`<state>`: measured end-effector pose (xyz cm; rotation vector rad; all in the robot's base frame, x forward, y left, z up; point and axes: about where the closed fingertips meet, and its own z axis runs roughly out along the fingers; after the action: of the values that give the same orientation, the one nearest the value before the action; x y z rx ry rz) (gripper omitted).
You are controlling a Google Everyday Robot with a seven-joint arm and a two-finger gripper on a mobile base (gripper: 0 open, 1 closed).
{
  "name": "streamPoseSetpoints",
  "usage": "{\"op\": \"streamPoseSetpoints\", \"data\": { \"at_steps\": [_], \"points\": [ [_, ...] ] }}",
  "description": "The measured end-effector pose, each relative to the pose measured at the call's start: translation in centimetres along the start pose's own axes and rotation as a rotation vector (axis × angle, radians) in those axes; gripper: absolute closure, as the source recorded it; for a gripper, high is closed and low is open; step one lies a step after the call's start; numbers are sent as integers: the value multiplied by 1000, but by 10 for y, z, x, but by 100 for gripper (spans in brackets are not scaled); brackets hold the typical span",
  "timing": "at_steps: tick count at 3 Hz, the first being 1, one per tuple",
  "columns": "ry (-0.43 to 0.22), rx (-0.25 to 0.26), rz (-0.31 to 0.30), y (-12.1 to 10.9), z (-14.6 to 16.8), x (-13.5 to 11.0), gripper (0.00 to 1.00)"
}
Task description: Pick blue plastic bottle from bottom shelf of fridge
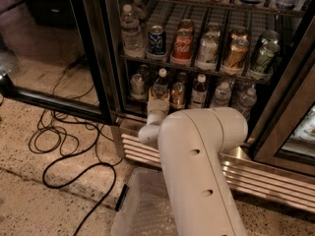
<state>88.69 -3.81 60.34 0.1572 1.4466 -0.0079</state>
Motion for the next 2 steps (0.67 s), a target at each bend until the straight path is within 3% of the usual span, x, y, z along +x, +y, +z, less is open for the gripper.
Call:
{"op": "streamPoseSetpoints", "data": {
  "at_steps": [2],
  "points": [
    [19, 15, 61, 0, -5, -3, 100]
  ]
}}
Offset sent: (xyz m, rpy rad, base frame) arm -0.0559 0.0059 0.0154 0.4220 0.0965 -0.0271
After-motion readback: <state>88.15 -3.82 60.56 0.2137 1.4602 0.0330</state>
